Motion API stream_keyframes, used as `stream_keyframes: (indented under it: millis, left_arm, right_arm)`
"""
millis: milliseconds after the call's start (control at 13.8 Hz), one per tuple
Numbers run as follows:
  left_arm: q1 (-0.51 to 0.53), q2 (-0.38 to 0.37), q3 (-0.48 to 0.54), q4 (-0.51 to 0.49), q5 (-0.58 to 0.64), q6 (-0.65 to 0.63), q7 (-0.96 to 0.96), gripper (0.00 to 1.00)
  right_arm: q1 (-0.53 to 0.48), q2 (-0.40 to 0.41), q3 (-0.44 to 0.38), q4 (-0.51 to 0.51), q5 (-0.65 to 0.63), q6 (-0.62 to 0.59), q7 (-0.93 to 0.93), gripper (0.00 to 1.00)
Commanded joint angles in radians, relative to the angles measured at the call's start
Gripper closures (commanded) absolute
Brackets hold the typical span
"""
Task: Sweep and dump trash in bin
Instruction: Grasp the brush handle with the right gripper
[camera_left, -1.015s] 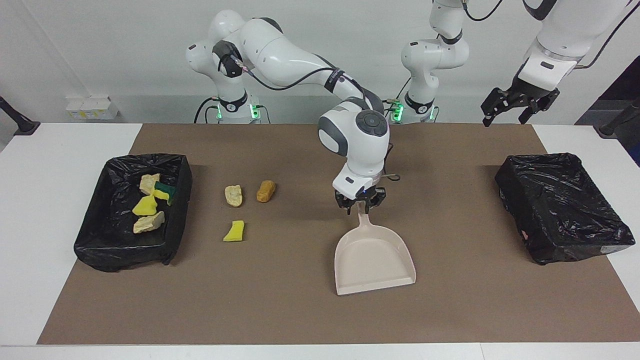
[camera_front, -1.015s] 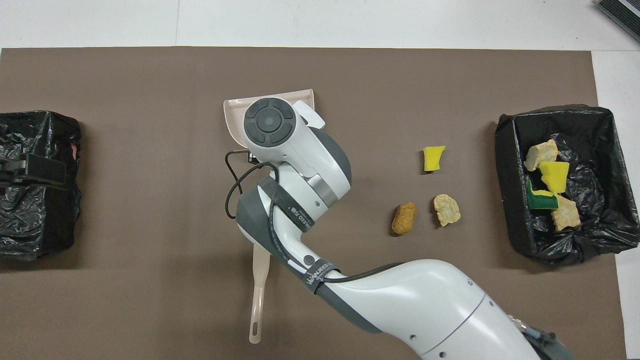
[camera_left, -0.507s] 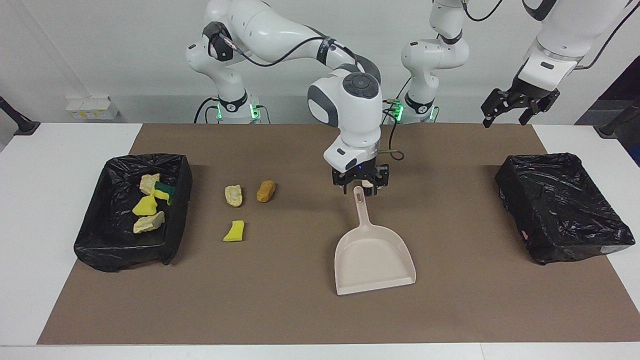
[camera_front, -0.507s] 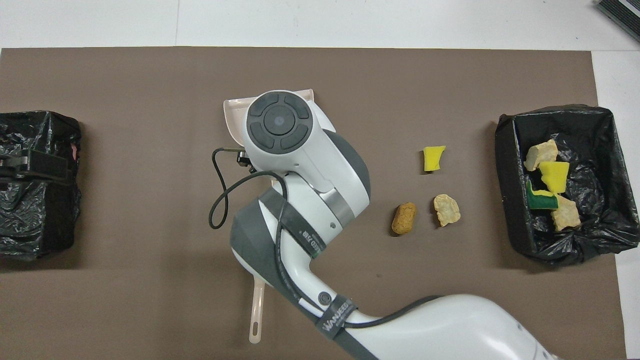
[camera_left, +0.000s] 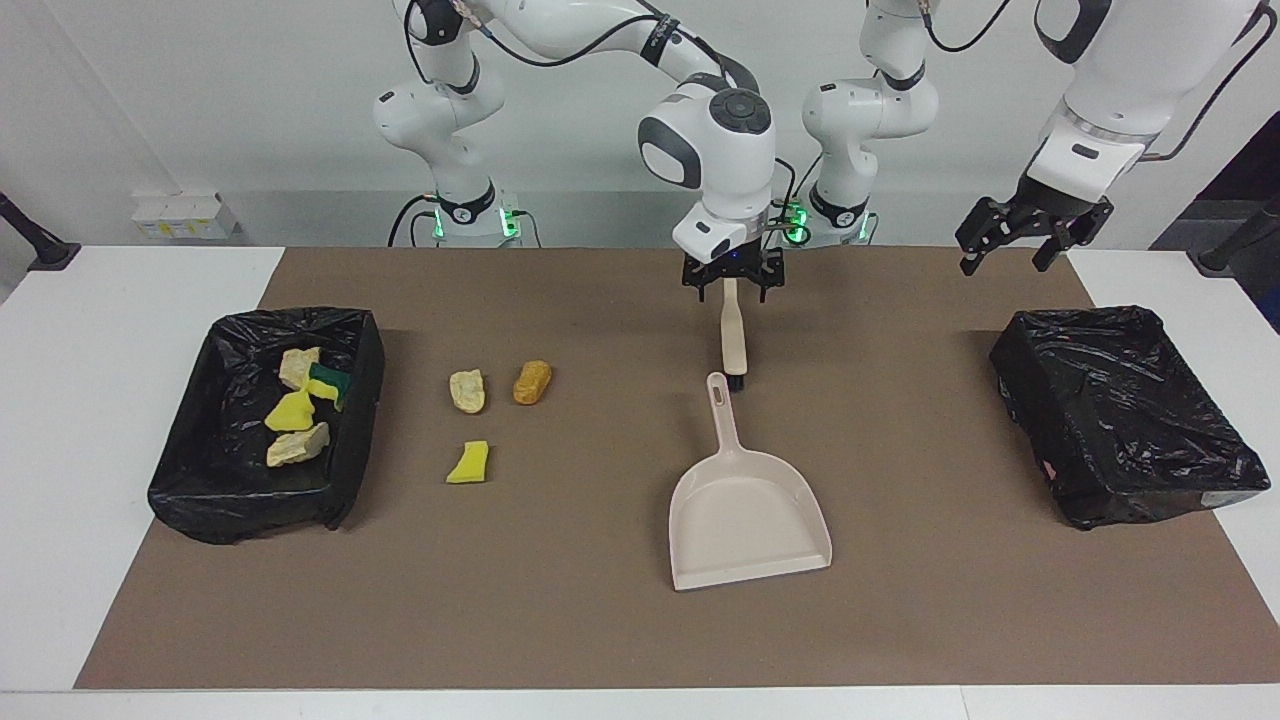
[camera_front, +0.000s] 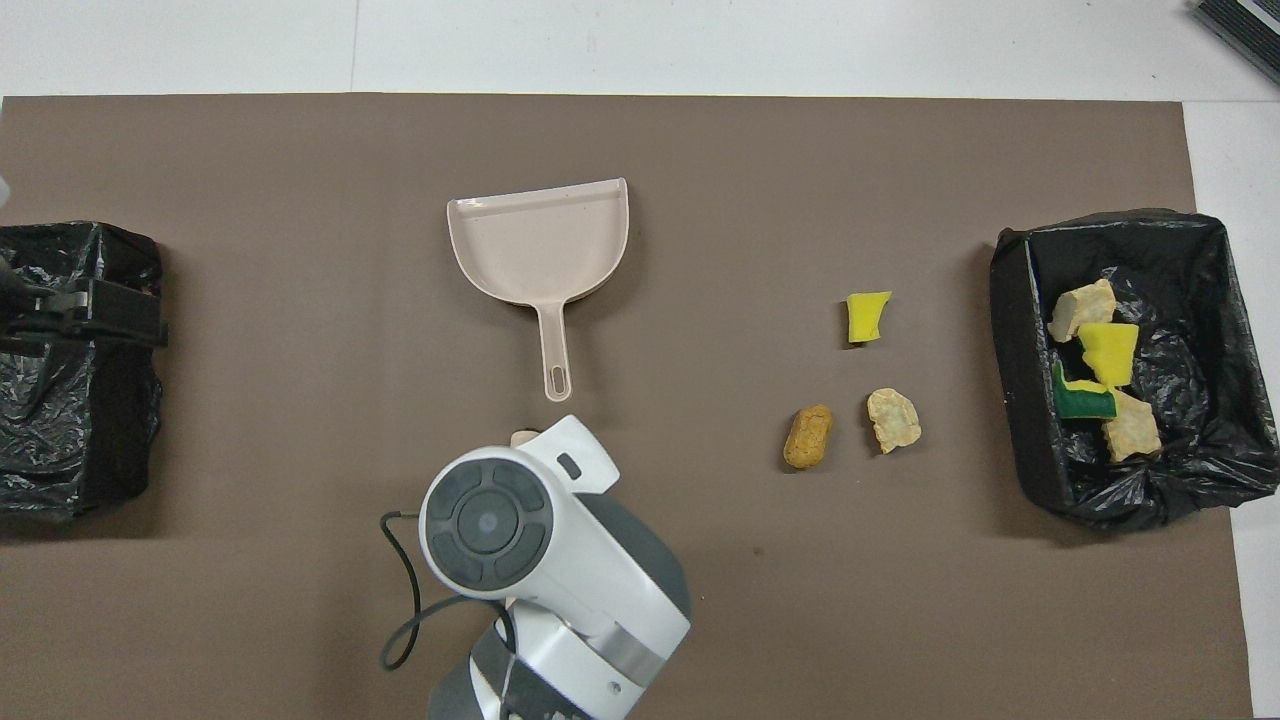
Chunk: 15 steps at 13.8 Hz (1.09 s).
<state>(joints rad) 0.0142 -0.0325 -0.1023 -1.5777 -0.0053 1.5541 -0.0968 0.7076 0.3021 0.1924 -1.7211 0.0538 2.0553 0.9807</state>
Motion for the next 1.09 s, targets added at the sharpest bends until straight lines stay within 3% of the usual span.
stream_keyframes:
  millis: [0, 1015]
  left_arm:
    - [-0.017, -0.012, 0.007, -0.018, 0.004, 0.004, -0.007, 0.00]
    - [-0.022, -0.018, 0.007, -0.030, 0.004, 0.000, -0.007, 0.00]
  right_arm:
    - [0.029, -0.035, -0.005, -0.110, 0.021, 0.058, 0.038, 0.00]
    - [0.133, -0.095, 0.002, -0.331, 0.080, 0.224, 0.050, 0.07]
